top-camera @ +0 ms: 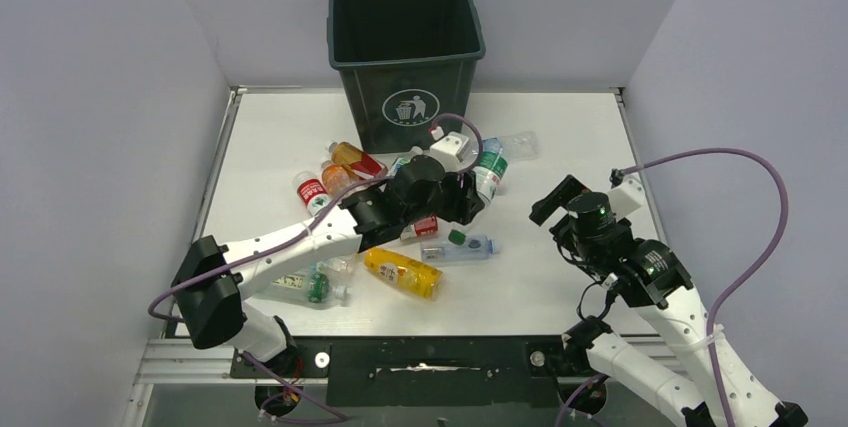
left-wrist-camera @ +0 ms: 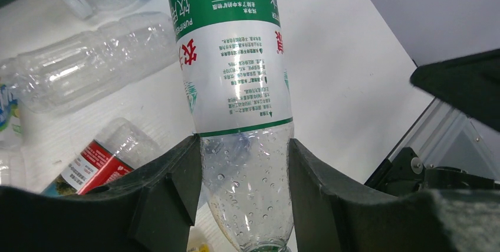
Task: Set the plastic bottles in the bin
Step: Place the plastic bottle in the trash bin.
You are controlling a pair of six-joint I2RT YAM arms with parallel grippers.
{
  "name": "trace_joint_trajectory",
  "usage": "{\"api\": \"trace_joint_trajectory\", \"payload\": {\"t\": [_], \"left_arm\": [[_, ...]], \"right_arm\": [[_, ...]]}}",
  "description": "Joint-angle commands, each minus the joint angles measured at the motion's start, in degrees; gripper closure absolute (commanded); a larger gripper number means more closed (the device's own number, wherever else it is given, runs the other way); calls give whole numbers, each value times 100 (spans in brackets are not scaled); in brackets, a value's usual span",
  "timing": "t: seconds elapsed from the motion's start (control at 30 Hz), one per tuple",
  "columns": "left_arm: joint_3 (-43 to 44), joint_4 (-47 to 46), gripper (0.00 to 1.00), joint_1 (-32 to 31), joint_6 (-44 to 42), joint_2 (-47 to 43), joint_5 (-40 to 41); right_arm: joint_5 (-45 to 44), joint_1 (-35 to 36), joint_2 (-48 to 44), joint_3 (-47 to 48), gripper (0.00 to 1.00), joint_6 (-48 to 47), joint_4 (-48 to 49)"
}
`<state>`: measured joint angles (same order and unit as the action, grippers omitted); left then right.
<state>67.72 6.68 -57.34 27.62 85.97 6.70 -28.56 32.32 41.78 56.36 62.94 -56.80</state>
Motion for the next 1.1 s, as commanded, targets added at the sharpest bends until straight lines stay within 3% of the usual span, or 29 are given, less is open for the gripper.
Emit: {"api": "trace_joint_trajectory", "payload": {"t": [0.0,0.63,1.07], "left_arm": [[816,103,64,147,-194,-292,-147],[2590,1010,63,361,-424,-353,-454],[3645,1269,62,1691,-745,-102,-941]], "right_arm": [[114,-6,-120,-85,2,4,180],[426,2,-47,-557,2,-40,592],[629,15,188,-622,2,-124,825]]}}
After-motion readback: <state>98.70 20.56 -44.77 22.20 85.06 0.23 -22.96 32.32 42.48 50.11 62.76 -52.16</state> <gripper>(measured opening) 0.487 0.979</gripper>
